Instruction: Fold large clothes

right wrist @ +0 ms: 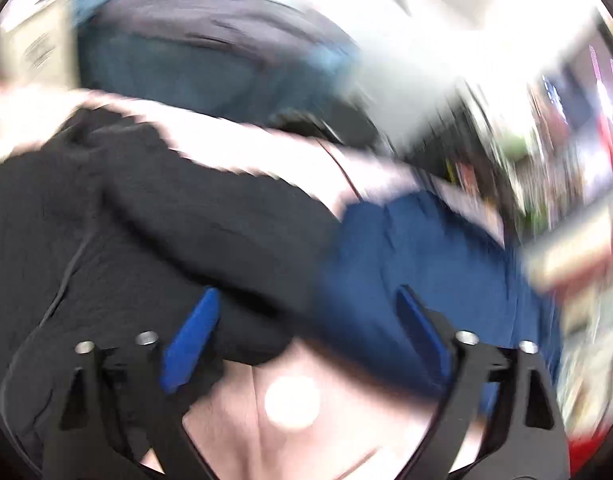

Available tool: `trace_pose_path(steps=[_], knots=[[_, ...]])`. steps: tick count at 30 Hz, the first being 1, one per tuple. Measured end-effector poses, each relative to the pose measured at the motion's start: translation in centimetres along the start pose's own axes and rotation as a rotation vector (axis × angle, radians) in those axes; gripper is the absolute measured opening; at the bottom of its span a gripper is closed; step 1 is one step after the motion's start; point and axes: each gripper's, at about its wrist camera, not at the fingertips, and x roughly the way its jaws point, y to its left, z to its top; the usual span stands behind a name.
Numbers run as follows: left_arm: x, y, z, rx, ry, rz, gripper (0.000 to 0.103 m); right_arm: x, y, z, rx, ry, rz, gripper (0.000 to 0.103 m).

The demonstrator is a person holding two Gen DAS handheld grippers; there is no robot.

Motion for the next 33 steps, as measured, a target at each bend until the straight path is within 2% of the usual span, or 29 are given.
trace_pose_path(steps=[2,7,10,13,15,17,18,19,21,23,27,28,30,31,33], knots=[[-0.2,0.4,-0.1,-0.009,-0.004,-0.002,0.093,-0.6,4.0,1.6,-0.147,-0.06,0.037,0.092],[-0.8,1.2,-1.0,-0.013,-0.016,0.003,0.093,1.6,11.4,5.4,-0.353,-0.062,0.046,0.092],[-1.0,2.5,-2.4,-0.041,-0.013,0.021,0.093,4.5,14.7,6.7,-0.4,0.035,0.1,0.092],[-0.1,4.9,-3.9,-0.105,0.023,0.027,0.093,8.2,17.3,5.8,-0.46,0.148,0.029,0.092],[0.5,6.6,-5.1,-0.153,0.05,0.037,0.093,10.1,17.2,5.2,-0.45,0.185,-0.013,0.082],[1.2,8.2,-6.1,-0.205,0.073,0.052,0.093,10.6,16.1,5.1,-0.421,0.185,-0.022,0.051],[1.5,8.8,-6.6,-0.224,0.084,0.056,0.093,10.6,15.7,5.2,-0.411,0.181,-0.024,0.04],[1.8,9.3,-6.9,-0.241,0.096,0.058,0.093,10.5,14.7,5.5,-0.39,0.172,-0.021,0.028],[2.3,9.8,-7.3,-0.261,0.116,0.06,0.093,9.1,11.5,6.6,-0.276,0.14,0.062,0.017],[2.2,9.6,-7.1,-0.252,0.109,0.066,0.093,7.7,7.8,7.9,-0.13,0.11,0.118,0.014],[0.9,8.2,-5.8,-0.202,0.052,0.061,0.093,3.3,-4.4,10.3,0.29,0.0,0.314,0.012],[0.7,8.0,-5.5,-0.195,0.041,0.055,0.093,1.7,-8.8,10.3,0.415,-0.061,0.356,0.012],[0.3,7.7,-5.0,-0.188,0.024,0.037,0.093,0.3,-14.3,9.7,0.555,-0.126,0.353,0.012],[0.3,7.6,-4.7,-0.187,0.022,0.03,0.093,-0.2,-18.2,8.7,0.661,-0.145,0.336,0.012],[0.3,7.5,-4.8,-0.194,0.022,0.019,0.093,0.6,-24.3,5.4,0.863,-0.135,0.351,0.012]])
